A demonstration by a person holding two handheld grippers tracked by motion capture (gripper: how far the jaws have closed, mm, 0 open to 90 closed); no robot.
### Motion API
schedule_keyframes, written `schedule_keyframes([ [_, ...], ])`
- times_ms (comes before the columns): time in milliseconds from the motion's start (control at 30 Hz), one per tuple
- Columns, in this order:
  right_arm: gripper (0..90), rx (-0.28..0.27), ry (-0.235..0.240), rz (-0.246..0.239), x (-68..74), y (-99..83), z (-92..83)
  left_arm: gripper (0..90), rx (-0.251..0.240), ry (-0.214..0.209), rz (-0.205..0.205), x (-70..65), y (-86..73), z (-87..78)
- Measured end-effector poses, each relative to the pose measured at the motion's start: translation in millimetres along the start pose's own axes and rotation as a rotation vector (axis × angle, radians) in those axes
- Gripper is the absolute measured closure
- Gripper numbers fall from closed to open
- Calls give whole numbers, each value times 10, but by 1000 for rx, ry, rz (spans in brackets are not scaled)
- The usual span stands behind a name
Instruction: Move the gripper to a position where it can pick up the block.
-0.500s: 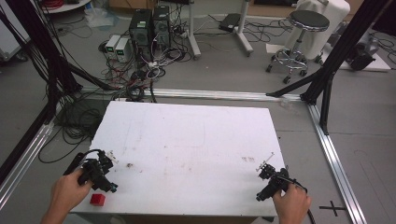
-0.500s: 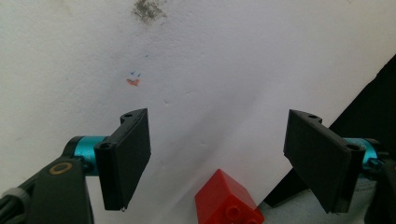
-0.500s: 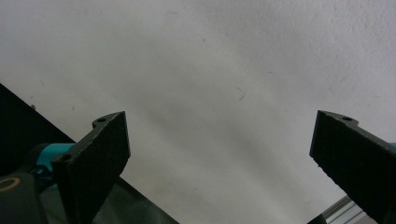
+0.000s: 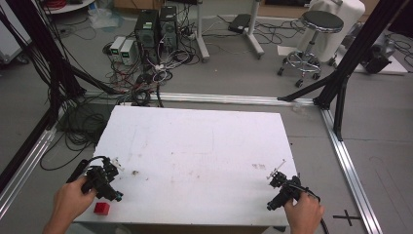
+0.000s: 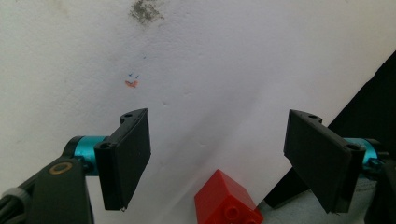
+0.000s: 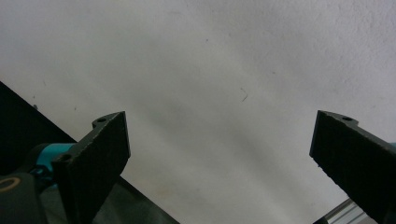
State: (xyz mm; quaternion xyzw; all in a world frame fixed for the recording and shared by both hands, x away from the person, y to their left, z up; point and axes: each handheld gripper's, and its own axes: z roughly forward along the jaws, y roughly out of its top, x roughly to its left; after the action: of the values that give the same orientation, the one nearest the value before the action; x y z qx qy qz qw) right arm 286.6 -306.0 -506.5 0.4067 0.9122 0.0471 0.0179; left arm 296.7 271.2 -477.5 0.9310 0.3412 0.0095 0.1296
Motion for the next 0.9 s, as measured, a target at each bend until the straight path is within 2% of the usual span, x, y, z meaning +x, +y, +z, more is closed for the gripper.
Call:
schedule_keyframes([
  [300,42,7,3,-17,27,13,16,233,1,-7,19,18,19,33],
  [533,42,0,6,-9,28,-4,15,233,-7,-23,31,24,22,38],
  [600,42,7,6,-16,36,3,20,233,5,-22,46,43,22,34],
  [633,42,10,6,-16,46,10,24,232,36,-30,69,76,29,31],
  [667,42,7,7,-16,48,12,25,232,40,-27,73,81,31,32],
  [867,42,2,4,-15,47,4,21,232,19,-11,103,141,52,35],
  [900,42,1,1,-17,44,-3,23,232,18,-31,114,157,53,36],
])
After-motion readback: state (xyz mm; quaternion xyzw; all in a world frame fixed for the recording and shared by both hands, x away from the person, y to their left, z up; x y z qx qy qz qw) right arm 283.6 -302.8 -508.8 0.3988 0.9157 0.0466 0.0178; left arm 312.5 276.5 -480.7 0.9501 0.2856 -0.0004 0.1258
